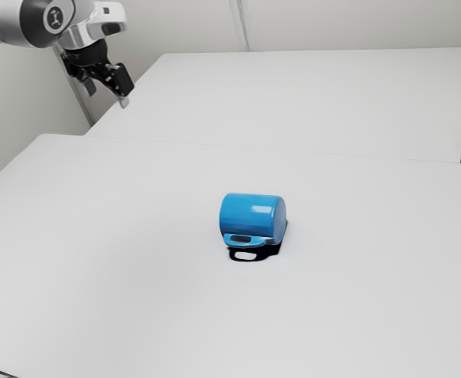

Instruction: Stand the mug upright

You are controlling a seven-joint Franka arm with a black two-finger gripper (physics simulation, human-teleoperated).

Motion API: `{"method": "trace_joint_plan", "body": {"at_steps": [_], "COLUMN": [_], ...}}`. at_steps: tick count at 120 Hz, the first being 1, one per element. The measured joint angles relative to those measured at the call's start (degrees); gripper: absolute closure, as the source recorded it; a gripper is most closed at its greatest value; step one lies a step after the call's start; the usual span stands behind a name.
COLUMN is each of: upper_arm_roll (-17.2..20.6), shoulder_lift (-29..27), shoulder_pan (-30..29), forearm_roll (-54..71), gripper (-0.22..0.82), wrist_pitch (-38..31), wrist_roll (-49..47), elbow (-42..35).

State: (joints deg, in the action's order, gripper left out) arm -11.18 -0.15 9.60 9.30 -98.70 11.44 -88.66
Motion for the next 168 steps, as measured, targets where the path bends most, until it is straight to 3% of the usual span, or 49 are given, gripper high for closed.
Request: {"method": "trace_joint_plan", "body": {"at_steps": [48, 79, 106, 138, 168], "upper_arm_roll": [0.6, 0.1, 0.0, -0.1, 1.1], "shoulder_lift": [0.9, 1.8, 8.3, 17.4, 22.1], "shoulder_pan": [1.9, 0.6, -11.2, -12.2, -11.5], "forearm_roll": [-2.8, -24.3, -37.3, -51.7, -61.3], "gripper": [0.0, 0.0, 0.0, 0.0, 0.0], "wrist_pitch": [-0.4, -0.5, -0.5, -1.5, -5.0], "wrist_roll": [-1.3, -3.2, -3.1, -0.4, 2.5], "elbow": [-3.3, -12.3, -14.2, -14.0, -13.8]}}
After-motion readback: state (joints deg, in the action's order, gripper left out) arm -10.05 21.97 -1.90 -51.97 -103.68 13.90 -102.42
